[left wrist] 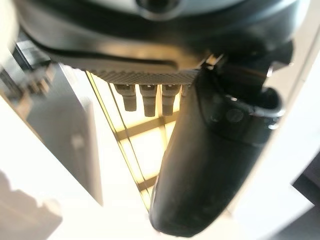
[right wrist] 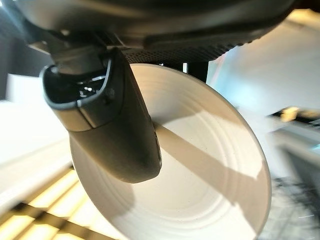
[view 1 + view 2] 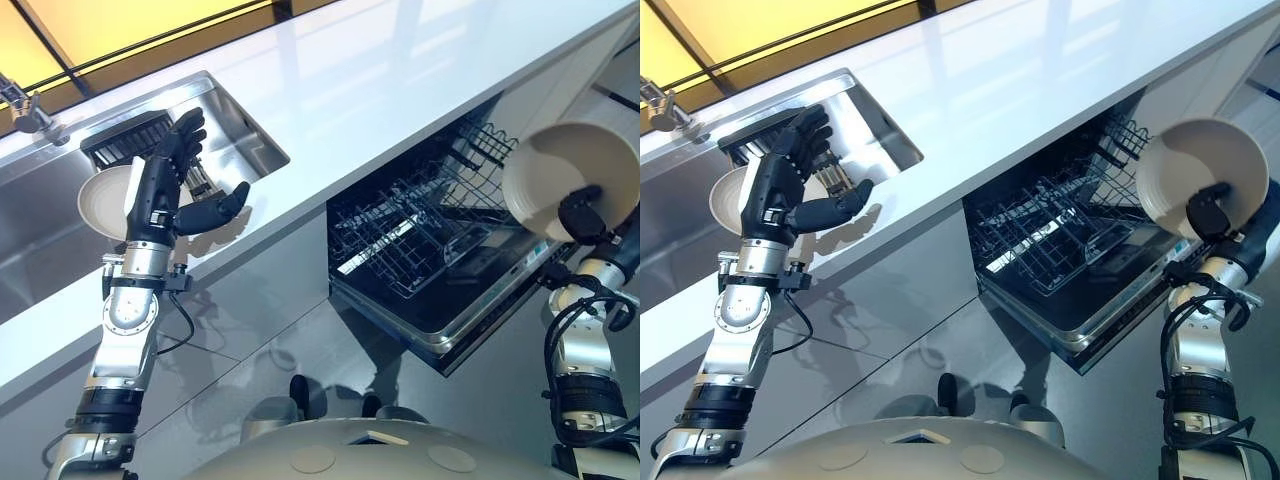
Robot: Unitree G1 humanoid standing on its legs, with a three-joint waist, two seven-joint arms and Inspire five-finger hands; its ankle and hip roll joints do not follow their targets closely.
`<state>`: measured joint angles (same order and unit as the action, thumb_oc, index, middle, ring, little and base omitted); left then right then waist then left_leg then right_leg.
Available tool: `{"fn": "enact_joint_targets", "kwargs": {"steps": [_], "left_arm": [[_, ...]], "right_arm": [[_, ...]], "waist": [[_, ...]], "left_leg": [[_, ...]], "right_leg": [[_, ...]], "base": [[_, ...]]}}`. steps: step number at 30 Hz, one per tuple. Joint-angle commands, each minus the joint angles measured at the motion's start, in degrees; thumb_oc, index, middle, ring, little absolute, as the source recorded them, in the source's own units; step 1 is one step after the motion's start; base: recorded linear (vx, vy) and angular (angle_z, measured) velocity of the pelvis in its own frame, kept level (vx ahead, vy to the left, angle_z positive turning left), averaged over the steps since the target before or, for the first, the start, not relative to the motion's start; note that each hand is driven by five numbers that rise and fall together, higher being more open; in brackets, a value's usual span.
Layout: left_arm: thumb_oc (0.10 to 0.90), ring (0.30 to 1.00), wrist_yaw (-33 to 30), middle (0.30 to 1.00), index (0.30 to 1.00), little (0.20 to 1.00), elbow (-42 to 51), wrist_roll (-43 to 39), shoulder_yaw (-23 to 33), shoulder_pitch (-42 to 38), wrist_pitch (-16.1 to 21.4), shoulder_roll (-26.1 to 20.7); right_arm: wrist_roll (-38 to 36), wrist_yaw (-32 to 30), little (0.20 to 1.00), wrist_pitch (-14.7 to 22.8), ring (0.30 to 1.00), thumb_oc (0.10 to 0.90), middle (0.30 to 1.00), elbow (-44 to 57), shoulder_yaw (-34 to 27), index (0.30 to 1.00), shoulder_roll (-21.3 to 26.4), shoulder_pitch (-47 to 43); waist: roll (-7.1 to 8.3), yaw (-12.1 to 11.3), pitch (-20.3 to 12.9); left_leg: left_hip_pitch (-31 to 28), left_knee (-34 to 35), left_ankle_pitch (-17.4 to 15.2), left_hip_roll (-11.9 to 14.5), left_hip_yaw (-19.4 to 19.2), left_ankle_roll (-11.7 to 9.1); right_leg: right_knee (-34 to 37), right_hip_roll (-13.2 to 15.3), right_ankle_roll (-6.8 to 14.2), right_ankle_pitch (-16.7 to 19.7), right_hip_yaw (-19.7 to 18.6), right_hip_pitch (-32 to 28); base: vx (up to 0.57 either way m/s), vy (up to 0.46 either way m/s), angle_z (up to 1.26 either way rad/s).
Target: Pick up plates and place into dishwasher.
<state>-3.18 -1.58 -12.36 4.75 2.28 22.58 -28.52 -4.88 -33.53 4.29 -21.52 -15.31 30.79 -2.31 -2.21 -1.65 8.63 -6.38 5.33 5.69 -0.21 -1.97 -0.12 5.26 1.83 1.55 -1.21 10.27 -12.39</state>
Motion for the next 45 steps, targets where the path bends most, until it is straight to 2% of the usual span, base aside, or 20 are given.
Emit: {"fn": "enact_joint_targets", "kwargs": {"steps": [1,5,9,13,20,25,30,35,39,40,41,45], "left_arm": [[0.8,0.9,-4.7,0.9,0.9,0.9,1.0,-0.2,4.4,-4.4,3.8,-5.0],[0.8,0.9,-6.9,0.9,0.9,0.9,1.0,0.0,6.1,-5.0,1.5,-5.6],[0.8,0.9,-6.9,0.9,0.9,0.9,0.8,-0.2,6.5,-5.0,1.0,-6.0],[0.8,0.9,-7.9,0.9,0.9,0.9,0.6,-1.1,5.4,-6.4,1.2,-6.8],[0.8,0.9,-7.0,0.9,0.9,0.9,0.2,-4.1,4.7,-8.3,1.5,-9.6],[0.8,0.9,-4.9,0.9,0.9,0.9,0.8,-5.9,4.8,-7.0,1.5,-11.2],[0.8,0.9,-6.2,0.9,0.9,0.9,2.0,-6.2,3.6,-6.1,2.1,-9.2],[0.8,0.9,-7.9,0.9,0.9,0.9,2.4,-6.2,1.5,-7.7,3.1,-7.9],[0.8,0.9,-9.1,0.9,0.9,0.9,2.7,-6.5,0.5,-9.5,4.1,-8.1],[0.8,0.9,-9.3,0.9,0.9,0.9,3.0,-6.6,0.5,-9.8,4.2,-8.1],[0.8,0.9,-9.2,0.9,0.9,0.9,3.1,-6.9,0.6,-9.8,4.3,-8.3],[0.8,0.9,-8.3,0.9,0.9,0.9,3.6,-6.9,0.8,-8.9,4.9,-7.8]], "right_arm": [[8.3,-0.6,0.2,0.3,0.3,0.1,0.3,0.6,-1.2,0.3,8.5,-6.9],[14.8,0.7,0.2,-5.4,0.3,0.1,0.3,-2.4,0.9,0.3,11.6,-8.0],[18.9,1.6,0.2,-9.6,0.3,0.1,0.3,-5.9,2.4,0.3,15.8,-10.5],[20.0,1.8,0.2,-13.7,0.3,0.1,0.3,-9.7,5.3,0.3,20.2,-16.1],[21.7,0.4,0.2,-18.5,0.3,0.1,0.3,-19.8,11.2,0.3,25.6,-26.6],[26.2,2.6,0.2,-19.4,0.3,0.1,0.3,-24.2,14.5,0.3,28.3,-29.3],[29.3,6.2,0.2,-20.3,0.3,0.1,0.3,-26.5,17.8,0.3,27.8,-30.4],[28.8,7.5,0.2,-21.5,0.3,0.1,0.3,-28.5,21.7,0.3,27.1,-33.8],[28.5,9.0,0.2,-21.8,0.3,0.1,0.3,-29.4,25.2,0.3,26.4,-37.5],[28.3,9.5,0.675,-21.5,0.707,0.575,0.707,-29.1,26.3,0.707,26.2,-38.3],[28.3,9.5,0.9,-21.0,0.9,0.8,0.9,-28.9,26.6,0.9,25.9,-38.4],[27.5,9.4,0.9,-17.2,0.9,0.8,0.9,-26.4,25.9,0.9,24.6,-35.9]], "waist": [[0.82,-1.4,-4.1],[0.68,-2.0,-3.6],[0.43,-3.1,-2.3],[-0.26,-4.1,-0.2],[-1.48,-6.2,3.0],[-2.12,-6.7,3.8],[-3.25,-6.6,4.5],[-4.47,-6.2,7.1],[-4.89,-6.0,9.1],[-4.84,-5.9,9.6],[-4.78,-5.8,9.8],[-4.09,-5.4,9.5]], "left_leg": [[-4.1,-0.4,-8.8,-2.8,-0.2,0.9],[-4.1,-0.7,-8.5,-2.7,1.1,0.5],[-3.0,-1.9,-8.1,-2.7,3.2,-0.3],[0.2,-4.3,-7.6,-2.7,4.8,-1.2],[5.6,-7.4,-6.1,-2.5,6.6,-2.5],[7.2,-7.7,-5.5,-2.5,7.1,-2.9],[7.8,-7.3,-4.8,-2.8,7.2,-3.0],[10.3,-8.0,-4.2,-3.3,6.8,-2.6],[12.6,-8.5,-3.8,-3.5,6.2,-2.1],[12.8,-8.3,-3.7,-3.5,5.9,-1.9],[12.8,-8.2,-3.6,-3.5,5.7,-1.8],[11.8,-7.4,-3.6,-3.6,5.4,-1.2]], "right_leg": [[-5.3,-2.4,1.3,-4.5,0.7,3.4],[-7.7,-2.3,0.9,-5.7,1.8,4.0],[-9.3,-2.0,0.5,-6.3,2.6,4.7],[-10.8,-1.6,-0.2,-6.5,3.1,6.5],[-11.9,-1.5,-1.4,-6.9,4.5,9.0],[-11.6,-1.0,-1.3,-6.5,5.0,10.0],[-11.8,-0.1,-0.9,-6.2,4.8,11.2],[-12.8,0.5,-0.6,-5.4,3.9,14.5],[-13.3,0.6,-0.3,-4.5,3.0,17.5],[-13.1,0.5,-0.3,-4.1,2.7,17.9],[-13.1,0.5,-0.2,-3.9,2.5,18.0],[-12.0,0.2,0.0,-3.4,1.7,17.0]], "base": [[0.14,-0.069,0.14],[0.16,-0.072,0.17],[0.13,-0.074,0.27],[0.03,-0.045,0.27],[0.01,-0.048,0.23],[0.01,0.016,0.18],[0.0,0.075,0.11],[-0.12,0.053,0.02],[-0.19,0.026,0.03],[-0.13,0.018,-0.06],[-0.11,0.019,-0.1],[-0.03,0.013,-0.09]]}}
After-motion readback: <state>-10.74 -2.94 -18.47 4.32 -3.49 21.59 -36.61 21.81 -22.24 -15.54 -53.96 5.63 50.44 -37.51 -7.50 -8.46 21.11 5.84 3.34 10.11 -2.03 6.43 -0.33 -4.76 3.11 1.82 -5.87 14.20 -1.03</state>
